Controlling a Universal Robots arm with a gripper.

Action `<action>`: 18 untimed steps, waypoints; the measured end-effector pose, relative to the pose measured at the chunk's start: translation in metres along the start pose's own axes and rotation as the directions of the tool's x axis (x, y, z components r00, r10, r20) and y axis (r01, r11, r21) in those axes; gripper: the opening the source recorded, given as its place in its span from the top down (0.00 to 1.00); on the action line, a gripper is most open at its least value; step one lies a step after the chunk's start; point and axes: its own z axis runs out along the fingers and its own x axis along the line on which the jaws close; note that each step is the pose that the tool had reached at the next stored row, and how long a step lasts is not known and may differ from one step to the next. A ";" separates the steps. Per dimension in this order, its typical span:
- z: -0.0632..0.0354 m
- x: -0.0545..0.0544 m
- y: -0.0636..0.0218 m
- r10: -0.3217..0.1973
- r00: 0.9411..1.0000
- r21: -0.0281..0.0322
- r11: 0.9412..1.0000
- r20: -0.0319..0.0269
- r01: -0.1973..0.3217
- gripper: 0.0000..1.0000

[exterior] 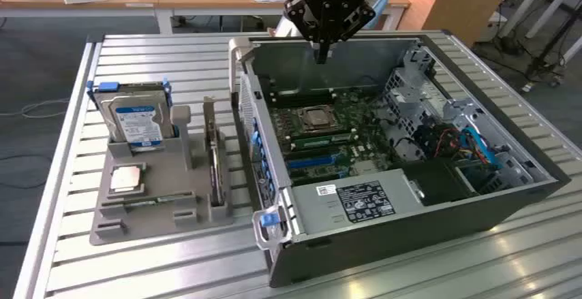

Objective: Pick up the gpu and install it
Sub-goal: 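Reach for the gpu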

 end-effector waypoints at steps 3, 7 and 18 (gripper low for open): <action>0.0000 0.000 0.0000 0.000 1.000 0.000 1.000 0.000 0.000 0.89; 0.0000 0.000 0.0000 0.000 1.000 0.000 1.000 0.000 0.000 0.89; -0.0002 0.006 -0.0005 0.000 1.000 0.000 1.000 0.000 0.000 0.89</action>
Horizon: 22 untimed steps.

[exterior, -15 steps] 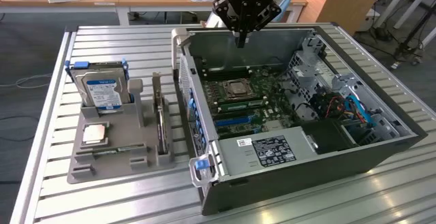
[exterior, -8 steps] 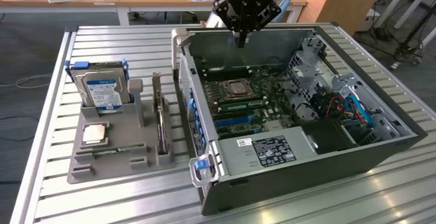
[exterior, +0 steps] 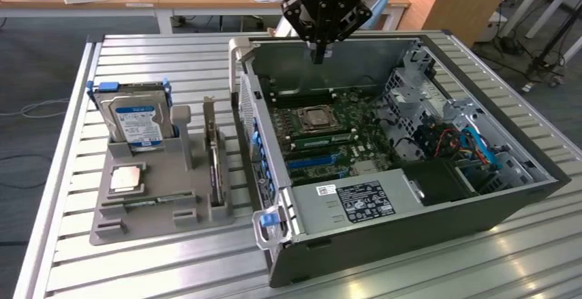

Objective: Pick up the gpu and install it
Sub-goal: 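Reach for the gpu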

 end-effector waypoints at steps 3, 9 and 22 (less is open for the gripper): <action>-0.0001 0.005 -0.0004 0.000 1.000 0.000 1.000 0.000 0.000 0.89; -0.0004 0.016 -0.0012 0.000 1.000 0.000 1.000 0.000 0.000 0.89; 0.0000 0.034 -0.0026 0.000 1.000 0.000 1.000 0.000 0.000 0.89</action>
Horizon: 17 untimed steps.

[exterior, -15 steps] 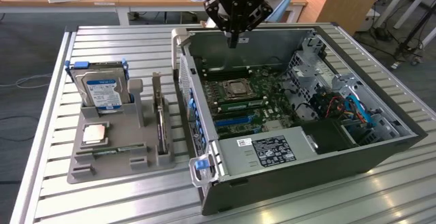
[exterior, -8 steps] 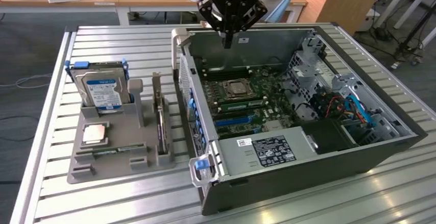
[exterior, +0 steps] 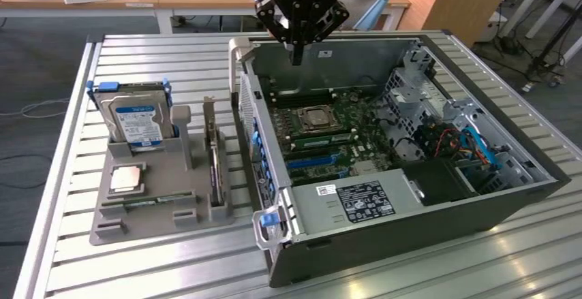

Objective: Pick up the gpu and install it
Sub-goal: 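Reach for the gpu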

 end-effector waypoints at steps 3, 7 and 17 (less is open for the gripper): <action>0.0001 0.003 -0.0003 0.000 1.000 0.000 1.000 -0.001 0.000 0.89; 0.0005 0.007 -0.0006 0.000 1.000 0.000 1.000 -0.001 0.000 0.89; 0.0009 0.015 -0.0012 0.000 1.000 0.000 1.000 -0.002 0.000 0.89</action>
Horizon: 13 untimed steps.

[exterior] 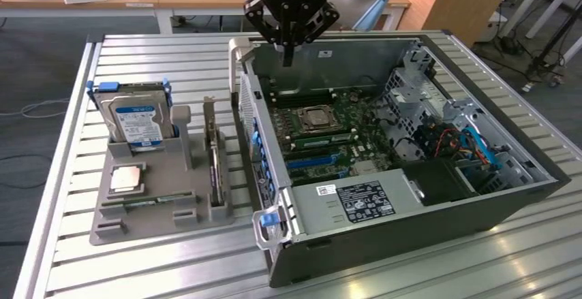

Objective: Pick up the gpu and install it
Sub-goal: 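Reach for the gpu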

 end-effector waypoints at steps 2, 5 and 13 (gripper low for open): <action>0.0001 0.003 -0.0002 0.000 1.000 0.000 1.000 0.000 0.000 0.89; 0.0003 0.008 -0.0006 0.000 1.000 0.000 1.000 -0.001 0.000 0.89; 0.0005 0.027 -0.0021 0.000 1.000 0.000 1.000 -0.001 0.000 0.89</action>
